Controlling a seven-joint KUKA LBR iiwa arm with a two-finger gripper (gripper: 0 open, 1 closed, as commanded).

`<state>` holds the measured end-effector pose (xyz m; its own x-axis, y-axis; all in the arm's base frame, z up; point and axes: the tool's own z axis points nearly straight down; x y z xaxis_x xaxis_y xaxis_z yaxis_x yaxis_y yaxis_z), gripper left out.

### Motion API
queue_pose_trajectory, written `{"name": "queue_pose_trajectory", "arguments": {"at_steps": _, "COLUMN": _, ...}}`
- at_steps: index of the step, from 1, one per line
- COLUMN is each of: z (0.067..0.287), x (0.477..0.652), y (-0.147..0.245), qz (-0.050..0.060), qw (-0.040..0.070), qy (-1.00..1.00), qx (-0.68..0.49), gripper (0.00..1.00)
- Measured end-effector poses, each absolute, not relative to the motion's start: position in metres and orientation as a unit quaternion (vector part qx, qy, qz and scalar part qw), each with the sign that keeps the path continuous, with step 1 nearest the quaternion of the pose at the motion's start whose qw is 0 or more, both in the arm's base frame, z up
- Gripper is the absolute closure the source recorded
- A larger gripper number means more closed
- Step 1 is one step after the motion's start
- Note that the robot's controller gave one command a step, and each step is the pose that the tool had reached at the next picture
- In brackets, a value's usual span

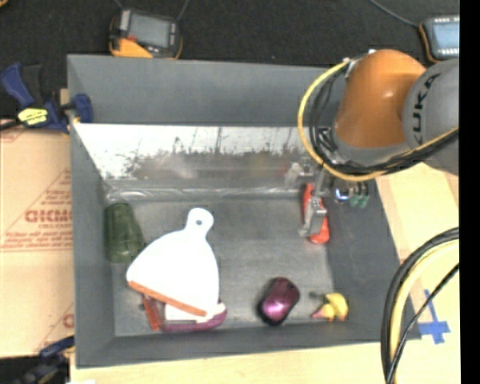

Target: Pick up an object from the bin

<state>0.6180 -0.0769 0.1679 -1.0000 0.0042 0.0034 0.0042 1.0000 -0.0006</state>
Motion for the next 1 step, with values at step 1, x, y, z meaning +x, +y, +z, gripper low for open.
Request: {"name": "queue_pose_trajectory", "arguments": {"at_steps": 1, "z": 0.1732, "x": 0.6196, "y": -0.0767, "qz": 0.001, "qw": -0.002, "qy": -1.000, "qx": -0.001, "gripper": 0.00}}
